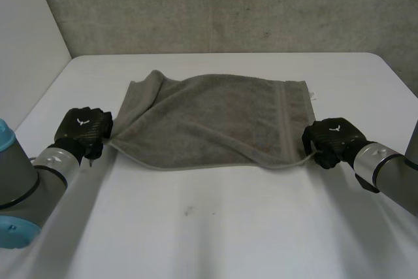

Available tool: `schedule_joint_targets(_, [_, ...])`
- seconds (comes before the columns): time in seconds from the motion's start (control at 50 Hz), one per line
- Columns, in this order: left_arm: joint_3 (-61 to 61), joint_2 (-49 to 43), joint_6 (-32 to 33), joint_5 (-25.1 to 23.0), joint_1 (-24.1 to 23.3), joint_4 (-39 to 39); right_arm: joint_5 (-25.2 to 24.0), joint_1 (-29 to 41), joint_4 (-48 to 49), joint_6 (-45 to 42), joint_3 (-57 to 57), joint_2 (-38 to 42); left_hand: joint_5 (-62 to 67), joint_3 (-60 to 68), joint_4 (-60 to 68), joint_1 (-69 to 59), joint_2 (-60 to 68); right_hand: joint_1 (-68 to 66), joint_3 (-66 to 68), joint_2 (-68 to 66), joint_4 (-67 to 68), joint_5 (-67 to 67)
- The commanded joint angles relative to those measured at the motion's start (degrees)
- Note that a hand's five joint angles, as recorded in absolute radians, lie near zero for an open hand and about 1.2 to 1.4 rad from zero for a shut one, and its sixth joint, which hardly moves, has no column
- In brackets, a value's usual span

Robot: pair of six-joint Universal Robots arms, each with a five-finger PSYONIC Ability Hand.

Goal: Fold the towel.

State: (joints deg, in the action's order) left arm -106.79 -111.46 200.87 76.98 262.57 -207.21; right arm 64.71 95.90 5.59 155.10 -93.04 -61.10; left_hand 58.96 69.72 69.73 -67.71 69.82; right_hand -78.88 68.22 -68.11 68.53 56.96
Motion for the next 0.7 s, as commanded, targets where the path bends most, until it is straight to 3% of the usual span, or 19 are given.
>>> schedule_joint_targets(0.02, [0.18,1.68,-0.57,0.45,0.84,0.06,0.07,-1.15,2.40,5.38,-0.39,-0.16,11.04,10.28,10.27,-12.29,10.18,13.28,-2.62,2.51,-2.93,-1.36])
schedule_joint_targets(0.06, [0.18,1.68,-0.57,0.45,1.10,0.06,0.07,-1.15,2.58,5.21,-0.47,0.28,11.04,10.28,10.27,-12.29,10.18,29.71,-19.05,18.94,-19.36,-17.79])
schedule_joint_targets(0.34, [0.53,1.42,-1.01,0.45,2.42,-0.03,-0.11,-0.89,2.49,4.68,-0.03,3.35,11.04,10.28,10.27,-12.29,10.18,33.30,-22.64,22.53,-22.95,-21.38])
schedule_joint_targets(0.44, [0.35,1.33,-1.27,0.45,2.51,-0.03,0.07,-0.71,2.58,4.50,-0.21,3.71,11.04,10.28,10.27,-12.29,10.18,27.92,-17.26,17.15,-17.57,-16.00])
schedule_joint_targets(0.48, [0.27,1.25,-1.27,0.45,2.51,-0.03,0.07,-0.97,3.19,5.03,-0.12,3.62,11.04,10.28,10.27,-12.29,10.18,3.01,7.64,-7.75,7.33,8.91])
schedule_joint_targets(0.52, [0.18,1.16,-1.18,0.45,2.51,0.06,0.15,-1.15,4.24,5.47,-0.21,3.53,11.04,10.28,10.27,-12.29,10.18,-1.09,11.74,-11.85,11.43,13.00])
schedule_joint_targets(0.66, [0.00,1.33,-1.09,0.72,2.42,0.76,0.86,-1.59,6.45,5.38,0.23,2.04,11.04,10.28,10.27,-12.29,10.18,-1.12,11.78,-11.89,11.47,13.04])
schedule_joint_targets(0.7, [-0.43,1.42,-0.57,0.54,1.72,1.89,0.86,-1.77,4.96,4.68,0.49,-1.55,11.04,10.28,10.27,-12.29,10.18,-1.12,11.78,-11.89,11.47,13.04])
